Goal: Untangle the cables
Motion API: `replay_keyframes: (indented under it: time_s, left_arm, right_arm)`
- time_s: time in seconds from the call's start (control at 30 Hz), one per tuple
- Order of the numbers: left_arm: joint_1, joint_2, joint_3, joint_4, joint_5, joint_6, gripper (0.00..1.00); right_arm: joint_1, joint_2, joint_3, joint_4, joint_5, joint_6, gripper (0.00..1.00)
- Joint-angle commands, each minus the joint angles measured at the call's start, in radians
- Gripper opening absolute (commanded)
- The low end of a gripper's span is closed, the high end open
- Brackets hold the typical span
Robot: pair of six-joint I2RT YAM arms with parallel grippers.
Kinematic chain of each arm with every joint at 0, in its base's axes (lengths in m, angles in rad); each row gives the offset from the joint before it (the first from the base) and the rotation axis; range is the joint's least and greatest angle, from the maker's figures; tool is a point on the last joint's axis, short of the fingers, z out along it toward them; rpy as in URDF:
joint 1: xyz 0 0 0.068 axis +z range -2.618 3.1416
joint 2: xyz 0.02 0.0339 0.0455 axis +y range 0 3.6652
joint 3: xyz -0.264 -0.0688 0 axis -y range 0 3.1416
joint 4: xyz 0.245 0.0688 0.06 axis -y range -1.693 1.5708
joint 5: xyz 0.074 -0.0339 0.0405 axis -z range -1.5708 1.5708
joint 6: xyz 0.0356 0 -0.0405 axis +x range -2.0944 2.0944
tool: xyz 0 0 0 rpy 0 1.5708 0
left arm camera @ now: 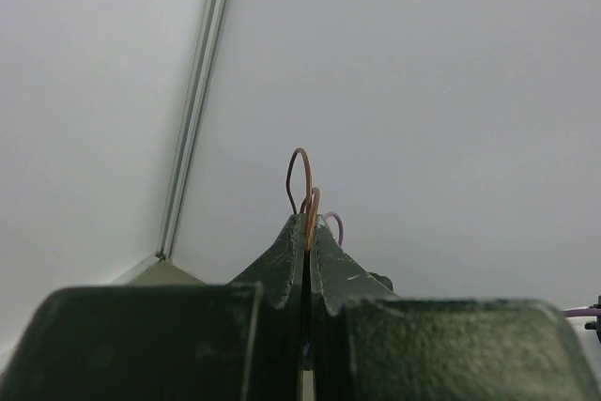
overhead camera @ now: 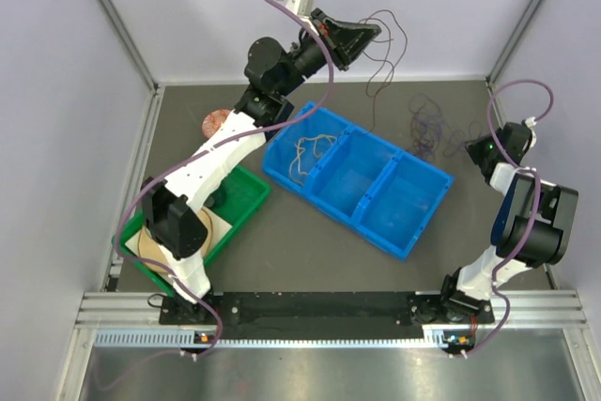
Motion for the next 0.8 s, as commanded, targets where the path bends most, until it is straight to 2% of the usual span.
replay_keyframes:
  time_s: [0.0,0.23,0.47,0.6,0.77]
  left_arm:
    - [-0.012,-0.065,0.014,0.023,0.002,0.034,0.0]
    - [-0.017,-0.07,-0.013,0.036,0.006,0.011,0.0]
    - [-0.029,-0.077,-0.12,0.085,-0.003,-0.046,0.0]
    - [-0.034,-0.07,-0.163,0.089,-0.015,-0.035,0.0]
    - [-0.034,-0.042,-0.285,0.115,-0.056,0.026,0.0]
  right_arm:
    - [0.001,-0.044,0.007,0.04,-0.013,0.004,0.0]
    - [0.001,-0.044,0.002,0.043,-0.016,0.006,0.0]
    - [0.001,-0.035,-0.001,0.051,-0.024,0.006,0.0]
    - [0.001,-0.029,-0.005,0.06,-0.036,0.01,0.0]
    - [0.001,-0.026,-0.008,0.062,-0.041,0.009,0.0]
